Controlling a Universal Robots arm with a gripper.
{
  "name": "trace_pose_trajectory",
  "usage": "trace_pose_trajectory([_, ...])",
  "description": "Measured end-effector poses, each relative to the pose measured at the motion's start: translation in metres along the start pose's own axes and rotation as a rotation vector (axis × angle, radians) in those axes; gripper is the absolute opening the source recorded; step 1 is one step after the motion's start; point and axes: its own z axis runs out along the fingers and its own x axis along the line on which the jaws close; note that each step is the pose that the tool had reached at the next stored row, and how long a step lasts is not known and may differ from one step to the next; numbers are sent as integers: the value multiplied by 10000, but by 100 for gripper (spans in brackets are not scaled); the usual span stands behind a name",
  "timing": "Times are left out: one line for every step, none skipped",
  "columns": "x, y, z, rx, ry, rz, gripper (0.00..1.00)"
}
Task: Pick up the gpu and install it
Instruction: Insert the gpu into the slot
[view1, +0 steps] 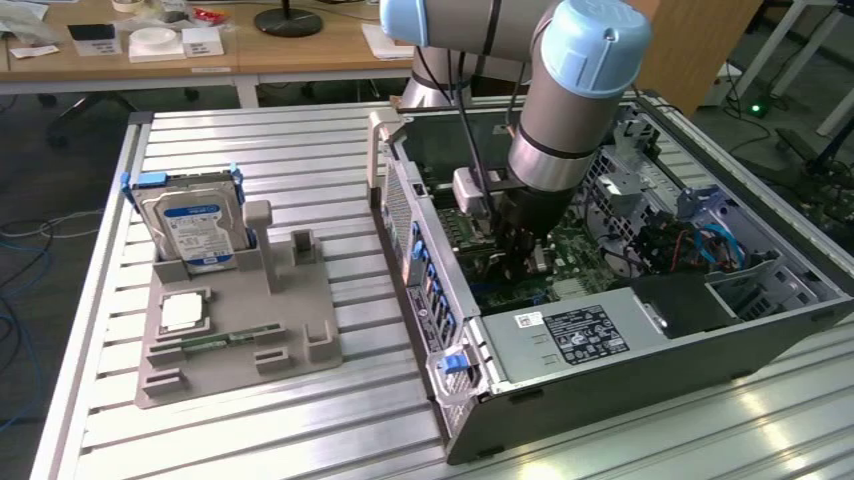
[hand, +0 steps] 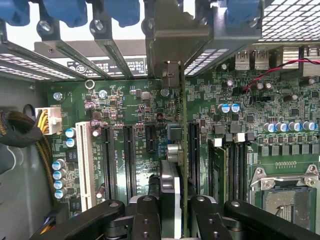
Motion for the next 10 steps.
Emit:
trace_pose_trajectory([0,0,3,-2,2,0,28])
trace_pose_trajectory([1,1,6,-3,4,0,28])
trace_pose_trajectory([1,1,9,-5,5,0,28])
trace_pose_trajectory([1,1,13,-8,5,1,28])
trace_pose_trajectory([2,1,14,-12,6,2,28])
trace_pose_trajectory([1,1,15,-14,5,3,28])
trace_pose_trajectory([1,1,16,-17,3,2,28])
trace_pose_trajectory([1,0,16,-21,2,1,28])
trace_pose_trajectory([1,0,16,-22,2,1,28])
trace_pose_trajectory([1,0,16,-22,2,2,28])
